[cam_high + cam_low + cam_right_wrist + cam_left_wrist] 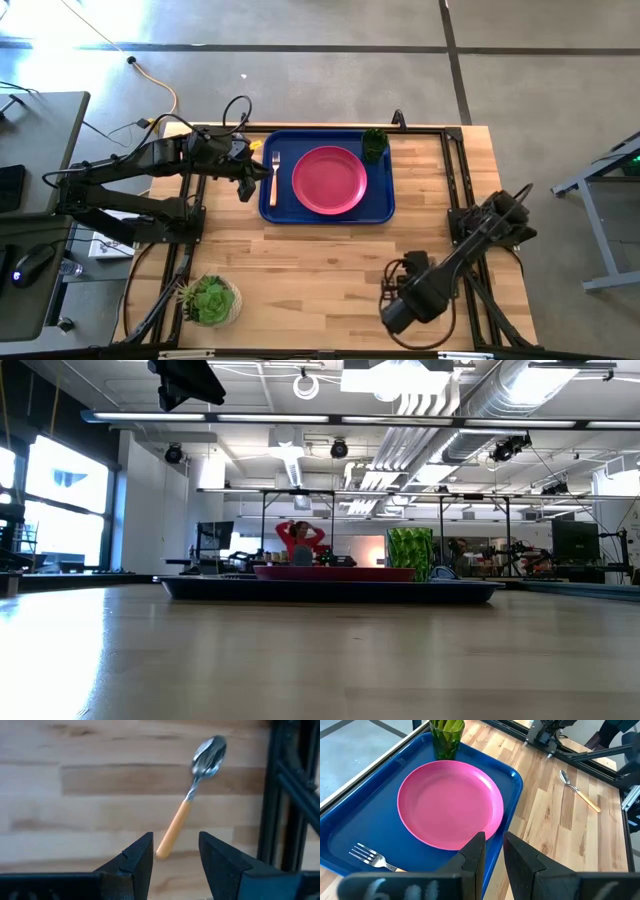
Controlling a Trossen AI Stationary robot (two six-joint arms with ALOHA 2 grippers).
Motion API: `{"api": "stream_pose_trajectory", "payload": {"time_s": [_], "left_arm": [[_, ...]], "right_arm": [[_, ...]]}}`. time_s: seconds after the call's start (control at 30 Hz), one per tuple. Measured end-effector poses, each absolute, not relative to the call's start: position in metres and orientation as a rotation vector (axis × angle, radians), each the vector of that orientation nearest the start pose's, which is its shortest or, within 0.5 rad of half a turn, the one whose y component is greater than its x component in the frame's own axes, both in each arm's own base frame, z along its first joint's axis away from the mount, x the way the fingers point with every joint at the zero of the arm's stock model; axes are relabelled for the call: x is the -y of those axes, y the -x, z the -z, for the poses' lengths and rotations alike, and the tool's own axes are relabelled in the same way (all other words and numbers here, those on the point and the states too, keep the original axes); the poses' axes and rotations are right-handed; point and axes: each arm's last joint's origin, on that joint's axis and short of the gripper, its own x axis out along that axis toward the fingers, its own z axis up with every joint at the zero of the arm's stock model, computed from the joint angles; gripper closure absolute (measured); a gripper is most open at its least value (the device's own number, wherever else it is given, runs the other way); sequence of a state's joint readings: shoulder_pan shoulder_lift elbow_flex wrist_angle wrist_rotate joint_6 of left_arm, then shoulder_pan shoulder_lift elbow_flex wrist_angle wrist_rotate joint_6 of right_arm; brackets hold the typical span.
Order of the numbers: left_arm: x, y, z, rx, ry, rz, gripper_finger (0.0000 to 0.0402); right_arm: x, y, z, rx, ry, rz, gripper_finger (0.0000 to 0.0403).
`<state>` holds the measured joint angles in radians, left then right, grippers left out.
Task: Pick and place plate/cup/fork/spoon on tray
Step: Put the yellow spoon between the fork and plate on the blue serving tray
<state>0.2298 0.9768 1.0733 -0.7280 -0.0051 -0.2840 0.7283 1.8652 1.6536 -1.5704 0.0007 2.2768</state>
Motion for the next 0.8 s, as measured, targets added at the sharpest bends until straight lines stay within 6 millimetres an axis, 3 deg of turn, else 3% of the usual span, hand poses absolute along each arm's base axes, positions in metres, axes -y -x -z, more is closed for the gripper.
{"api": "stream_pose_trajectory", "payload": {"time_s": [0.17, 0.5, 0.8], "left_arm": [[-0.043, -0.183, -0.349, -0.592, 0.344, -0.317, 0.0342], [-0.043, -0.183, -0.349, -0.592, 0.344, -0.318, 0.0342], [-0.043, -0.183, -0.349, -0.592, 0.343, -0.322, 0.0342]], "right_arm": [[-0.216, -0.237, -0.251, -1.241, -0.992, 1.380, 0.0253], [-0.222, -0.226, -0.195, -1.284, -1.065, 1.276, 0.0253], [-0.220, -0.216, -0.177, -1.327, -1.042, 1.296, 0.0253]]}}
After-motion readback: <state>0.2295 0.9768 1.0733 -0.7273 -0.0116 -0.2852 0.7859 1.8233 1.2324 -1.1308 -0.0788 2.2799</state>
